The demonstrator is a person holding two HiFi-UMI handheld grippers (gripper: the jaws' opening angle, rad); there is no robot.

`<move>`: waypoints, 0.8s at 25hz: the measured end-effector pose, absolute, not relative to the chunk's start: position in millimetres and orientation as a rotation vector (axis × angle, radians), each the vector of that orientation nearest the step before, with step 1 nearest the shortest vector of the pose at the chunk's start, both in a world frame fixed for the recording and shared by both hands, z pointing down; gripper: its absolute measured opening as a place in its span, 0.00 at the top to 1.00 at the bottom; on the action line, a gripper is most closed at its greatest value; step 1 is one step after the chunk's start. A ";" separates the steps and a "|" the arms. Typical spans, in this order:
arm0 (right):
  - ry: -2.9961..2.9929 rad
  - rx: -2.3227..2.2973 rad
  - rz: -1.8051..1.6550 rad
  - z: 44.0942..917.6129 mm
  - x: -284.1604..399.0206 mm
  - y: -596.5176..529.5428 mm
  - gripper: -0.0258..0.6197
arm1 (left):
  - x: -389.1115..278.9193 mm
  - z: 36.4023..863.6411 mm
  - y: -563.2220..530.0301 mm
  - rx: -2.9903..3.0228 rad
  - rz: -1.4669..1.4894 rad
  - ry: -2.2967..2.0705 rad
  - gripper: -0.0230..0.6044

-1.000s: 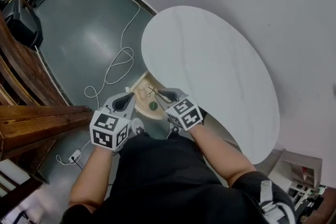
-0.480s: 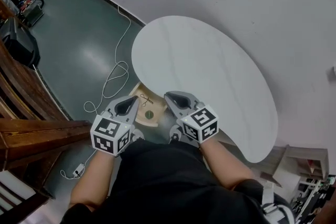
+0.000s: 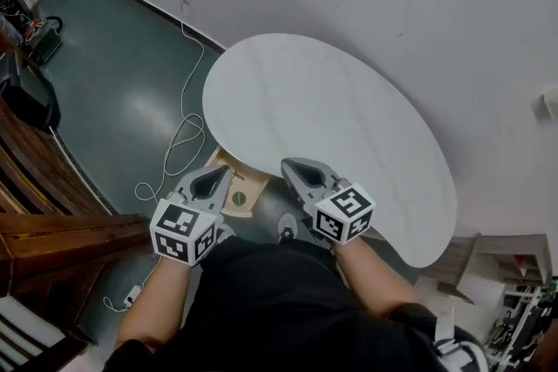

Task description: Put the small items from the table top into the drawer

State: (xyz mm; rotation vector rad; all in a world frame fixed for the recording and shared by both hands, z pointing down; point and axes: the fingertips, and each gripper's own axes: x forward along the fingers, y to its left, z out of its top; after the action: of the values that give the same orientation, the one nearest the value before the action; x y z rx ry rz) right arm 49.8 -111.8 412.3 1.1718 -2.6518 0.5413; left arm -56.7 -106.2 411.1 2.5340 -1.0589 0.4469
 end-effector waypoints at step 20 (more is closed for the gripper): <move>-2.666 1.111 0.438 405.6 67.2 -97.7 0.95 | -29.9 402.9 -100.7 2.551 0.456 -1.096 0.94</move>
State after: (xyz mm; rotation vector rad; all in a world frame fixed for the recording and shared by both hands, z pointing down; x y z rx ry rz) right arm 67.2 -97.7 405.6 1.1107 -2.6659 0.4380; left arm -29.9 -100.7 402.9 2.5513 -1.0963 0.4562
